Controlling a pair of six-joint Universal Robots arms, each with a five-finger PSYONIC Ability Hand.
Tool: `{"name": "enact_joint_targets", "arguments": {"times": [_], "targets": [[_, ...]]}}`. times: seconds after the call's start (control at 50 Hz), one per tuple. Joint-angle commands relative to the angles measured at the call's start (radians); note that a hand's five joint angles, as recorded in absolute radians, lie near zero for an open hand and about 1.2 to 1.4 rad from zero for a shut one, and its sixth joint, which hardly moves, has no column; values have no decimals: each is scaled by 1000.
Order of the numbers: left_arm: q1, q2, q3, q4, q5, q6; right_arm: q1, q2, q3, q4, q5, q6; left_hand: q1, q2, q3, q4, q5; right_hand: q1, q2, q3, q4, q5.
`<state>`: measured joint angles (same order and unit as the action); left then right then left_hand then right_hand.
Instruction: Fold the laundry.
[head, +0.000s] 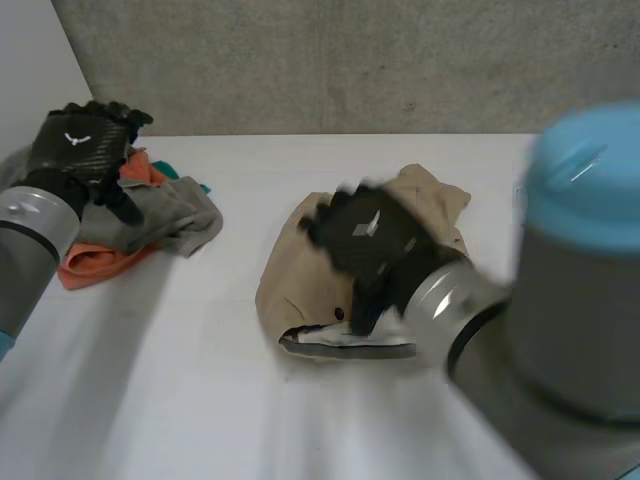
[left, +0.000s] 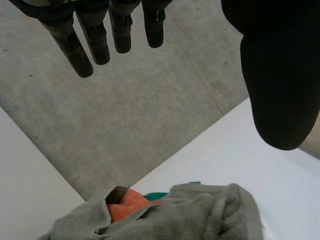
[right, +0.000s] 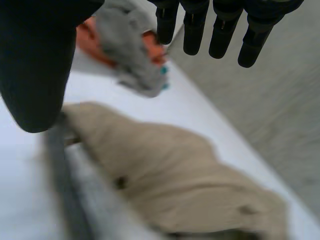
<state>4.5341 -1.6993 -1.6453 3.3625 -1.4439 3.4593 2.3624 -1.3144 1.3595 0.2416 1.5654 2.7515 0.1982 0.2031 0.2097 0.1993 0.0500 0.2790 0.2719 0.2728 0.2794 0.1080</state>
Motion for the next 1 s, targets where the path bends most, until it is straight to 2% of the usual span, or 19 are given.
{"name": "enact_joint_targets", "arguments": {"times": [0.02,0.14,0.3,0.34,0.4,0.46,0.54,0.64,0.76,0.9,1.0], "targets": [[11,15,-4,0,3,-25,118,193,55,-125,129,219,-24,-29,-35,-25,-50,16,23,22,15,12],[7,10,-5,0,3,-26,172,305,18,-232,183,329,-24,-29,-35,-25,-50,13,20,19,13,9],[10,-25,-7,0,3,-46,212,449,-68,-370,304,309,-24,-29,-35,-25,-50,45,52,51,45,42],[8,-45,-7,1,3,-49,215,483,-98,-403,334,281,-24,-29,-35,-25,-50,288,295,294,287,284],[5,-83,-2,6,3,-43,209,483,-112,-450,376,254,-24,-29,-35,-25,-50,1115,1122,1121,1114,1111],[5,-120,4,8,5,-43,201,431,-102,-489,390,250,-24,-29,-35,-25,-50,1117,1124,1123,1117,1114],[3,-195,30,8,17,-42,160,278,-43,-541,352,246,-24,-29,-35,-25,-50,1117,1124,1123,1117,1114],[-13,-321,109,-2,49,-37,101,114,-10,-568,211,191,-24,-29,-35,-25,-50,1117,1124,1123,1117,1114],[-56,-413,202,-23,39,-54,51,54,-10,-522,170,172,-24,-29,-35,-25,-50,1117,1124,1123,1117,1114],[-138,-470,280,-107,-53,-192,0,8,1,-447,151,203,-24,-29,-35,-25,-50,1117,1124,1123,1117,1114],[-197,-494,318,-161,-104,-337,-17,-15,4,-414,110,234,-24,-29,-35,-25,-50,1117,1124,1123,1117,1114]]}}
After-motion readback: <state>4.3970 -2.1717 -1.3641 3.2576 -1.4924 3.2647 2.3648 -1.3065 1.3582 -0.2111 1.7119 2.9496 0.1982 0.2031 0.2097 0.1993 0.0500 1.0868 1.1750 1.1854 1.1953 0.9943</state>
